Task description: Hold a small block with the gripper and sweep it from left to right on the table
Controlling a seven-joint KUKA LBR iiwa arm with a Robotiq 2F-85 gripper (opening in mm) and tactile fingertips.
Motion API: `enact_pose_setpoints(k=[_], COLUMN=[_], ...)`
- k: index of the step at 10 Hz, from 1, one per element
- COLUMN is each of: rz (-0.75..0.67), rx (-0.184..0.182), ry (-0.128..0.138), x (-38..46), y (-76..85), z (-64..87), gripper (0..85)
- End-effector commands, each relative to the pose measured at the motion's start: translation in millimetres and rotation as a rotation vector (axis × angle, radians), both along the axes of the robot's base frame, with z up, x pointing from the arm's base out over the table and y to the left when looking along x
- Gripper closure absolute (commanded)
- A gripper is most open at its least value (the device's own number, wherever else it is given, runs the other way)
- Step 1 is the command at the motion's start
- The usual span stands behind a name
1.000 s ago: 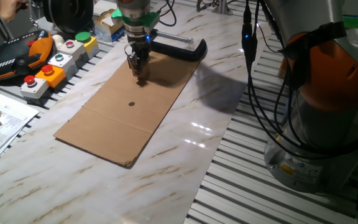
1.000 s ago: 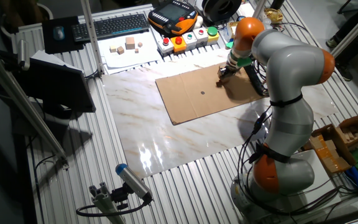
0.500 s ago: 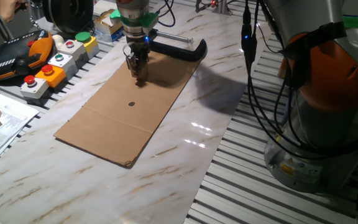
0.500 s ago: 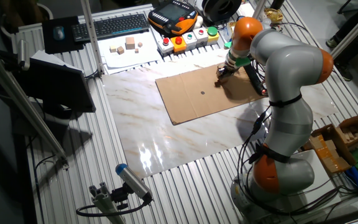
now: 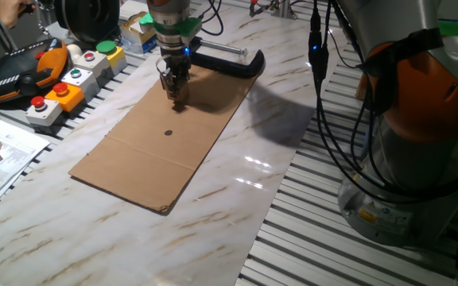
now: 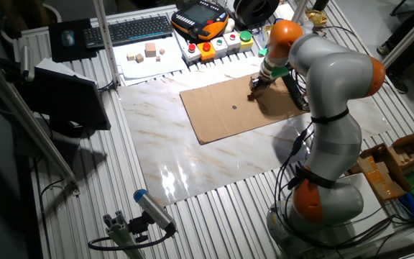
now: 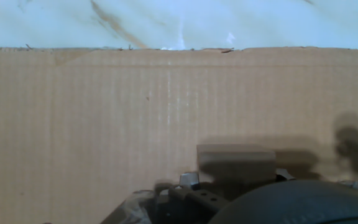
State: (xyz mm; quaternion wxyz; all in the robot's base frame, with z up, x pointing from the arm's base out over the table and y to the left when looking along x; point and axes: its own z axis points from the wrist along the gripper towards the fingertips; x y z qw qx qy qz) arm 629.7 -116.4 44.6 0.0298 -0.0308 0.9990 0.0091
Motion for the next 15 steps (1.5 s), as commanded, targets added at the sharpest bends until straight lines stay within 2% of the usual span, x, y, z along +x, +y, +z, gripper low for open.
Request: enact_pose_setpoints(k=[1, 15], rz=[0.0, -0.015], rx=[0.0, 0.001], ry=[0.0, 0.002], x=[-0.1, 2.7], y=[0.5, 19.7], z=[0.3, 1.6], gripper=[84.3, 84.3])
